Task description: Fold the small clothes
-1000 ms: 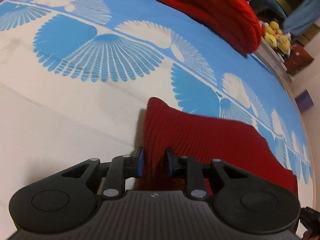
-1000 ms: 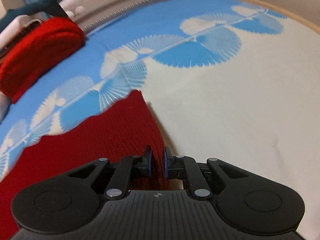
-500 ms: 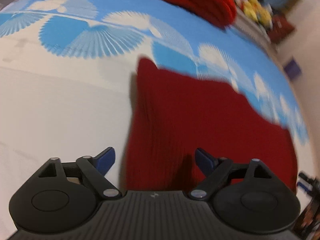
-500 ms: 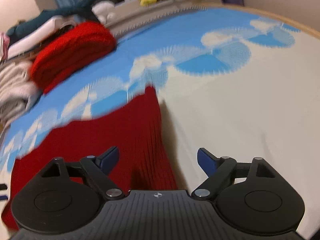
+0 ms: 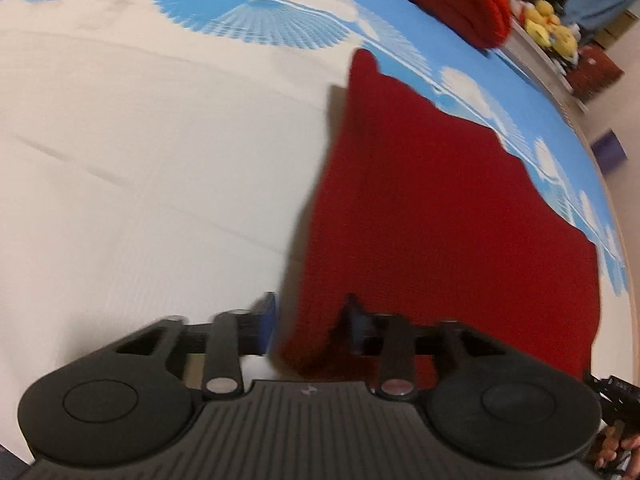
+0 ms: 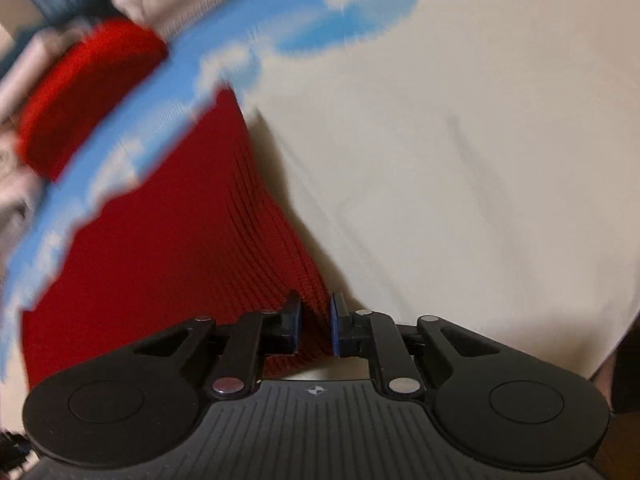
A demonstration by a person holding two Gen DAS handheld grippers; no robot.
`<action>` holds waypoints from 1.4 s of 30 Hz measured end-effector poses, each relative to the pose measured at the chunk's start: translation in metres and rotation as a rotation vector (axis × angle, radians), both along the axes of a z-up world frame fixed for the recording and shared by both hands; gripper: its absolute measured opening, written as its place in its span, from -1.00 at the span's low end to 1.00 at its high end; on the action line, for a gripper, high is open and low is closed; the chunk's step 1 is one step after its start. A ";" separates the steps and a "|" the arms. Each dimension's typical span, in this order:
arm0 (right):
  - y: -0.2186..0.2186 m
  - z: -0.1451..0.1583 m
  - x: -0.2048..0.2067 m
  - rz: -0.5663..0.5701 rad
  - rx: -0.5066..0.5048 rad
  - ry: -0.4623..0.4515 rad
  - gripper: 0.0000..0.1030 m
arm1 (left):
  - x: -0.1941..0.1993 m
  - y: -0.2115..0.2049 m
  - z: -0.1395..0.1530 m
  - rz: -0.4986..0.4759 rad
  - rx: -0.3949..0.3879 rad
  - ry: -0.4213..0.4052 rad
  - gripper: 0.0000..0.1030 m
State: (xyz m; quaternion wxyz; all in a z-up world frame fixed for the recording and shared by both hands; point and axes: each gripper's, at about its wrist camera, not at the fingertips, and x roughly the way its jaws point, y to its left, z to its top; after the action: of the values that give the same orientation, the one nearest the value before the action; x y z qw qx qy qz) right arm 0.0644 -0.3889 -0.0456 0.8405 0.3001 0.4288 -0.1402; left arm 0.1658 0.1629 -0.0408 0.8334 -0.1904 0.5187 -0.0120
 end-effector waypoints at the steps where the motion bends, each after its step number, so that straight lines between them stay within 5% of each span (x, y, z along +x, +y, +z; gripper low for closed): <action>1: 0.001 0.000 0.001 -0.004 -0.020 -0.002 -0.43 | -0.002 0.001 0.002 0.012 0.015 -0.005 0.28; 2: 0.001 0.003 -0.002 -0.026 -0.021 -0.012 -0.30 | -0.005 0.001 0.005 0.026 0.030 -0.007 0.38; 4: -0.002 0.010 -0.012 -0.100 -0.018 -0.014 0.35 | -0.015 0.002 0.011 0.078 0.079 -0.014 0.68; 6: -0.003 0.019 -0.028 -0.160 -0.043 -0.047 0.56 | -0.027 -0.002 0.021 0.089 0.114 -0.034 0.68; 12: 0.007 0.011 -0.068 -0.180 0.163 -0.137 0.65 | -0.055 -0.022 0.044 0.105 0.285 -0.139 0.99; 16: 0.029 -0.008 -0.071 -0.169 0.289 -0.100 0.68 | -0.054 -0.025 0.041 0.073 0.221 -0.135 0.99; 23: 0.043 -0.013 -0.051 -0.214 0.351 -0.168 0.79 | -0.035 -0.032 0.024 0.061 0.201 -0.079 0.99; 42: 0.058 -0.016 -0.012 -0.327 0.221 -0.181 0.94 | -0.023 -0.033 0.023 0.032 0.210 -0.039 0.99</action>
State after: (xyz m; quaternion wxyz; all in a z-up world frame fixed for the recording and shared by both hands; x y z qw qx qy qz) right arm 0.0523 -0.3308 -0.0616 0.8036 0.4675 0.3099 -0.1990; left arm 0.1431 0.1295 -0.0176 0.8589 -0.1101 0.4974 0.0520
